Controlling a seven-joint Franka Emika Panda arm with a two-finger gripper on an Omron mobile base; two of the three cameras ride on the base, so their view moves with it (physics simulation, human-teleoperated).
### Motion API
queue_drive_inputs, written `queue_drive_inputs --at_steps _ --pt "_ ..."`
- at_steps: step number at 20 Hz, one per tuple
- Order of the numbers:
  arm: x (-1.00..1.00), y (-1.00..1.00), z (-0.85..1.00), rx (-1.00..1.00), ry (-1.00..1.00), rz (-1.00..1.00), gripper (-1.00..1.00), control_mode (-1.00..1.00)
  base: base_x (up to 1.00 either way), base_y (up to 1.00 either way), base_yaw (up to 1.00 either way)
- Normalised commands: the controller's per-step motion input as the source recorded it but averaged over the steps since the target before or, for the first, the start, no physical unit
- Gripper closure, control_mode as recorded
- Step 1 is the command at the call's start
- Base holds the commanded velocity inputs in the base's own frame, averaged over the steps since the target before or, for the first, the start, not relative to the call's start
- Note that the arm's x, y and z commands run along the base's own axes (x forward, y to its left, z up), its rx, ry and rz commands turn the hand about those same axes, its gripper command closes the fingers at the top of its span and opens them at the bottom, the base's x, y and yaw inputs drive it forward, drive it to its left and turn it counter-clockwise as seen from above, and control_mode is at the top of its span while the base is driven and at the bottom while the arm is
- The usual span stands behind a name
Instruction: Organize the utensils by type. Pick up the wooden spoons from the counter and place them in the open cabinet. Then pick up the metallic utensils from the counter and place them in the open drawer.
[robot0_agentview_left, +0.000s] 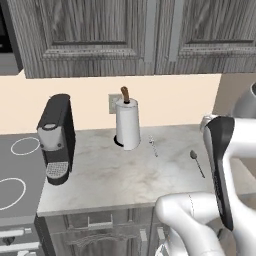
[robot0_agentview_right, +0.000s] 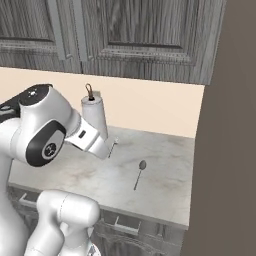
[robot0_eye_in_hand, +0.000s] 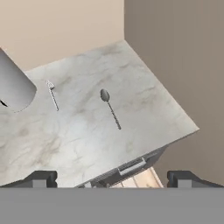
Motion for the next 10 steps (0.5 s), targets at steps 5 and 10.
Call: queue_drive_inputs --at_steps 5,10 --pt "0.39 -0.24 -0.46 0.0 0.3 0.15 -1.0 -1.0 0.0 0.0 0.0" --pt "0.48 -0.35 -0.6 0.0 0.28 0.13 -1.0 -1.0 0.0 0.0 0.0"
